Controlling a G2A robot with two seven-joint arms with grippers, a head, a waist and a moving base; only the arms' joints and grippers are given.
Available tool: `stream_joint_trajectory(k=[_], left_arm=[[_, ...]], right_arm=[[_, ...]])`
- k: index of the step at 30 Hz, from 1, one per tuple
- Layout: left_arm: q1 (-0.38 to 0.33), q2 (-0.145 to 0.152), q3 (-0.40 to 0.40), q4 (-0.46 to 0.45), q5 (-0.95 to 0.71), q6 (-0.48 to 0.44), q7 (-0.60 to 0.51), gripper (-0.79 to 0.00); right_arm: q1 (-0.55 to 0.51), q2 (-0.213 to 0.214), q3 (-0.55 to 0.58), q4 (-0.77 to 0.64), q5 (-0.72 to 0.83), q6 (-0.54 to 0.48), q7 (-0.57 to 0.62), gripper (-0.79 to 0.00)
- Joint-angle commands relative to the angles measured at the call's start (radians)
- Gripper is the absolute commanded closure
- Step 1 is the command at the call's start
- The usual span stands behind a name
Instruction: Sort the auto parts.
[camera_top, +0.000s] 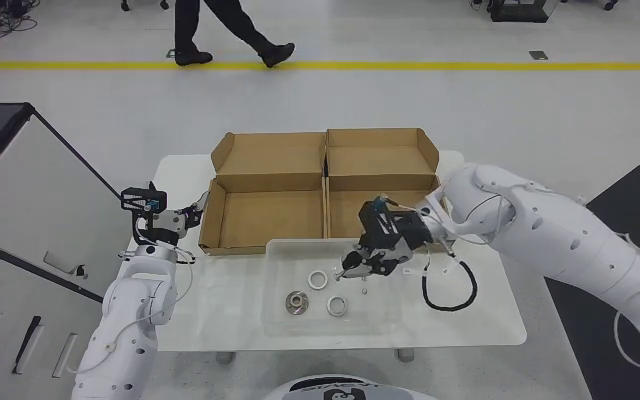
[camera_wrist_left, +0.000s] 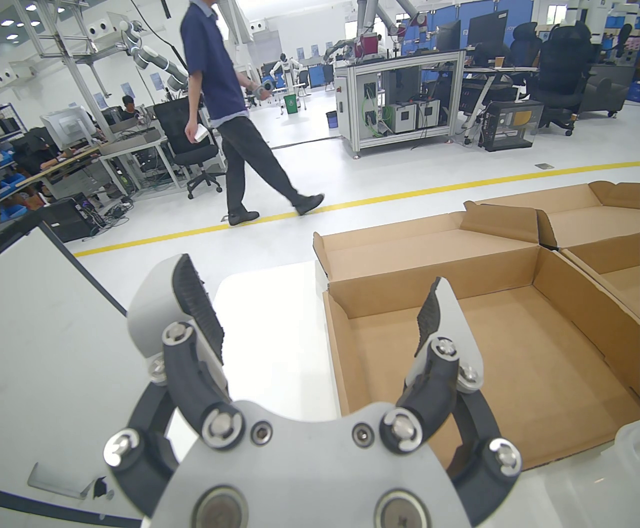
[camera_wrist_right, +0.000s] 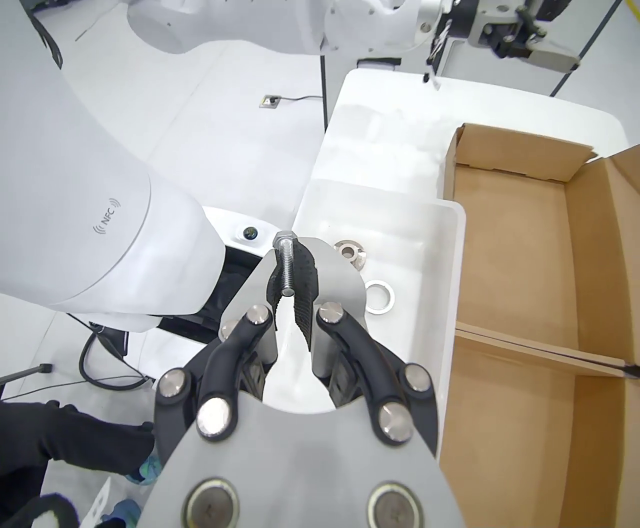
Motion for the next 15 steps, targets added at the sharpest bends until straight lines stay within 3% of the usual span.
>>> stream_joint_trajectory(k=[1, 15], left_arm=[[0.0, 0.0, 0.0, 0.0, 0.0, 0.0, 0.0, -0.785], [0.0, 0.0, 0.0, 0.0, 0.0, 0.0, 0.0, -0.785]], right_arm=[[-0.002, 0.007, 0.018, 0.007, 0.021, -0.001, -0.009, 0.0], [-0.053, 0.064, 0.186, -0.068, 0.266, -0.001, -0.142, 0.0]])
